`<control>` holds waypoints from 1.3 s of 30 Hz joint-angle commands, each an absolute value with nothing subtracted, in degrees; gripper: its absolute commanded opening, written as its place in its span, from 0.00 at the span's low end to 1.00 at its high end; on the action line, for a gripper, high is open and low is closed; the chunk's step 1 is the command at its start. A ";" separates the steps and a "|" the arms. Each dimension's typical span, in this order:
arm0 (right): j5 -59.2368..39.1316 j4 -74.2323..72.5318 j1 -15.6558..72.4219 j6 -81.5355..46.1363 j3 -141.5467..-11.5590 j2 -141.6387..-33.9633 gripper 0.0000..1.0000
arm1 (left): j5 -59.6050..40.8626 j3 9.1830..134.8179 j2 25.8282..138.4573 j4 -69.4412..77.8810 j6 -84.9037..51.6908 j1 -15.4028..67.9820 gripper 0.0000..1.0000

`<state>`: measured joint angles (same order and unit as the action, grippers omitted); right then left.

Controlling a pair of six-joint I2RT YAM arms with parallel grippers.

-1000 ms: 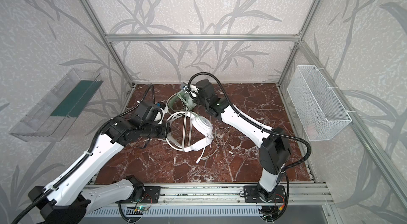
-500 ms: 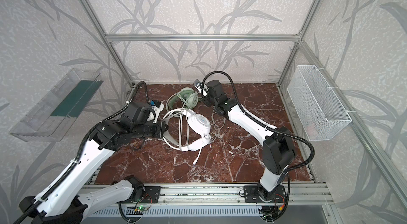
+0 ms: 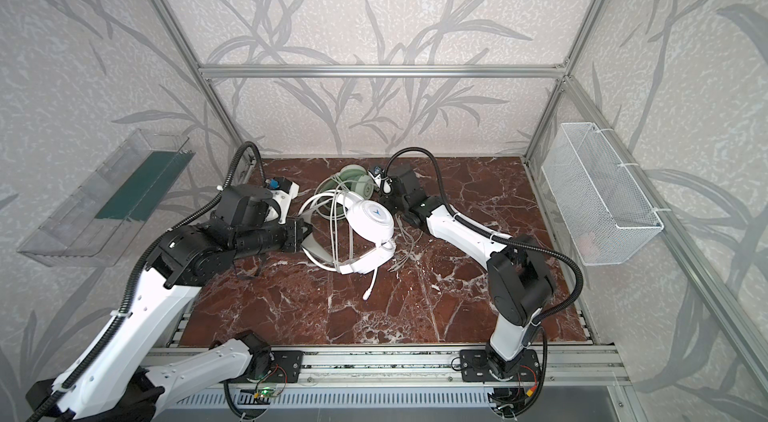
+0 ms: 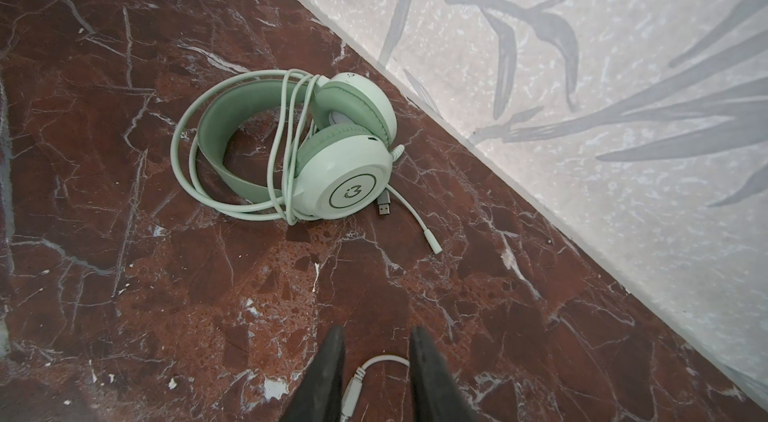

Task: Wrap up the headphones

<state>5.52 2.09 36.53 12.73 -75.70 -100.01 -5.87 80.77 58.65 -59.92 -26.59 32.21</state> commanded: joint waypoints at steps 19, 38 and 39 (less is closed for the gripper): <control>-1.69 -4.35 37.79 -1.39 -62.64 -102.13 0.35 | -1.21 86.48 57.57 -55.46 -30.62 32.30 0.00; -1.36 -8.41 37.80 -4.08 -56.39 -101.57 0.36 | -0.11 90.16 58.68 -56.25 -30.30 32.18 0.00; -1.62 -8.59 37.84 -4.22 -56.19 -101.47 0.36 | -0.07 90.24 58.71 -56.25 -30.29 32.21 0.00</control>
